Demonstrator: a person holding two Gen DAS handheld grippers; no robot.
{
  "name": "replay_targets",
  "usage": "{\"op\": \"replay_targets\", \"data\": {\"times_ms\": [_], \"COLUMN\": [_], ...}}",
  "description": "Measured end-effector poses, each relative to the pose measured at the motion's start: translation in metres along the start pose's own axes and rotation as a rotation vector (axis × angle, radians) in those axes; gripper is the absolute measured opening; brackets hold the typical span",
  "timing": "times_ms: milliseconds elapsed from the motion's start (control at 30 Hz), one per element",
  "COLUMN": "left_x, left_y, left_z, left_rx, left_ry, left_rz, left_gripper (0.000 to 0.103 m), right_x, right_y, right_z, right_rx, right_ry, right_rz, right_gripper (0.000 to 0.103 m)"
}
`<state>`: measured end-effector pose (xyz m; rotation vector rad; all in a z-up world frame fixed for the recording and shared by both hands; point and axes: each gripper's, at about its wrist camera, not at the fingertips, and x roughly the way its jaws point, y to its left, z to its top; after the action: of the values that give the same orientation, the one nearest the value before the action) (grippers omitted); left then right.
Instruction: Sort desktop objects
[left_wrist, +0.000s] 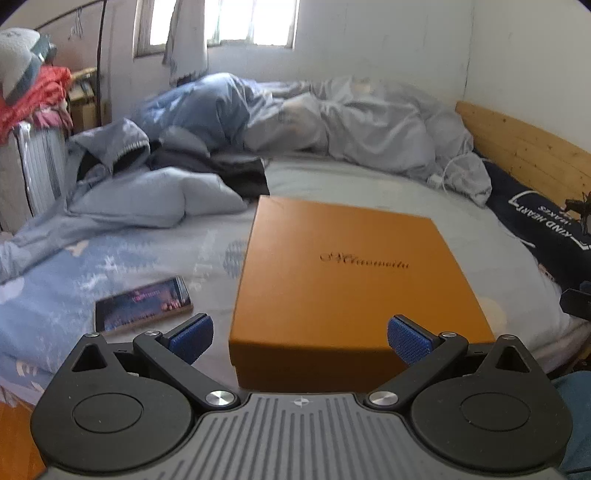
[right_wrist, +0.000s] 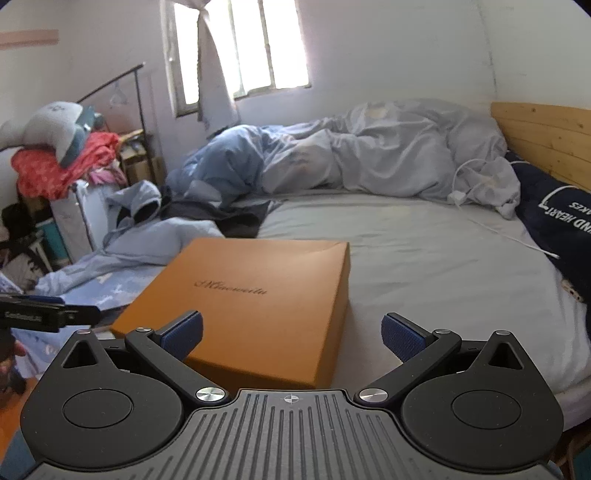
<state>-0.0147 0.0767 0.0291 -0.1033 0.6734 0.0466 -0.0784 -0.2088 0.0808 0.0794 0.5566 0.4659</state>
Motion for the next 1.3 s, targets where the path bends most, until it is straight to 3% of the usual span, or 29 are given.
{"op": "replay_targets", "data": {"times_ms": [367,800,1300], "left_x": [0.004,0.001,0.005], "left_y": [-0.008,-0.013,-0.017], "left_z": [-0.007,-0.008,-0.007], "left_rx": [0.033,0.071,0.087], "left_ry": [0.037,0.006,0.020], "left_rz": [-0.041,0.000,-0.020], "left_gripper": [0.103,0.103,0.103], "right_x": [-0.001,0.001,0.005], "right_y": [0.002,0.002,0.001], "right_z": [-0.004,-0.006,-0.006], "right_rx": [0.016,0.022,0.026], "right_ry": [0.028,0.043,0.056], "right_rz": [-0.007,-0.002,-0.006], "right_gripper": [0.103,0.103,0.103]}}
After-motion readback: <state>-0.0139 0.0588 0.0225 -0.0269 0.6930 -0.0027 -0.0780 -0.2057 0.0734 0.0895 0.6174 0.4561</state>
